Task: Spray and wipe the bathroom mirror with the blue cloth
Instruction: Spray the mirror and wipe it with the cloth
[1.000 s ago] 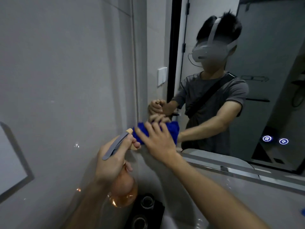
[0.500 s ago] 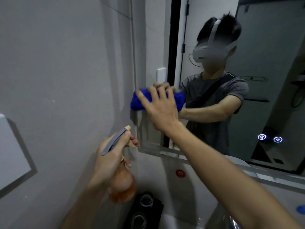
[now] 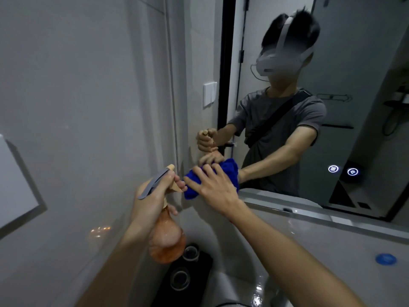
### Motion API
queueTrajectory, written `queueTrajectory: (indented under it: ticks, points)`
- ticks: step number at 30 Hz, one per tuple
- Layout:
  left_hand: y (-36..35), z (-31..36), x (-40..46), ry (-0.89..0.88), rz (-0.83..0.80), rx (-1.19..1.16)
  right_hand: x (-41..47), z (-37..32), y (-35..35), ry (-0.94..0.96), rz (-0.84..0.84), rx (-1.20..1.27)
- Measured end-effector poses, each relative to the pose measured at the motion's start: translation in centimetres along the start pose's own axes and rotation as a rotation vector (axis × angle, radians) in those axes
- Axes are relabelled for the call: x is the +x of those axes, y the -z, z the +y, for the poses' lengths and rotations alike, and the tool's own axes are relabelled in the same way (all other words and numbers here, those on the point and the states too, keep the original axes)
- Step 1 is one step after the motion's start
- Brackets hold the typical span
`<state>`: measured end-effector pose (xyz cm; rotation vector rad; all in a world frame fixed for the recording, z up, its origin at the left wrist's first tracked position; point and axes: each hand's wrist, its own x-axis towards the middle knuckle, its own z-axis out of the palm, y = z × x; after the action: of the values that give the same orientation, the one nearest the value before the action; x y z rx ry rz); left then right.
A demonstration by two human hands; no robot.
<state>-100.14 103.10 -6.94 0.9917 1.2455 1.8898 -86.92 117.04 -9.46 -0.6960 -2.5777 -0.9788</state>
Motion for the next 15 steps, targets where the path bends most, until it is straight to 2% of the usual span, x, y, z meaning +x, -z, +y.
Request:
queueTrajectory:
  ticks: [7, 15]
  points:
    - [-2.7, -2.3, -0.9, 0.069, -0.050, -0.016, -7.0, 3.0, -0.7, -0.011, -0.058, 0.017]
    - [-9.5, -3.6, -4.4, 0.078, -0.167, 0.018, -16.9, 8.3, -0.1, -0.014, -0.070, 0.012]
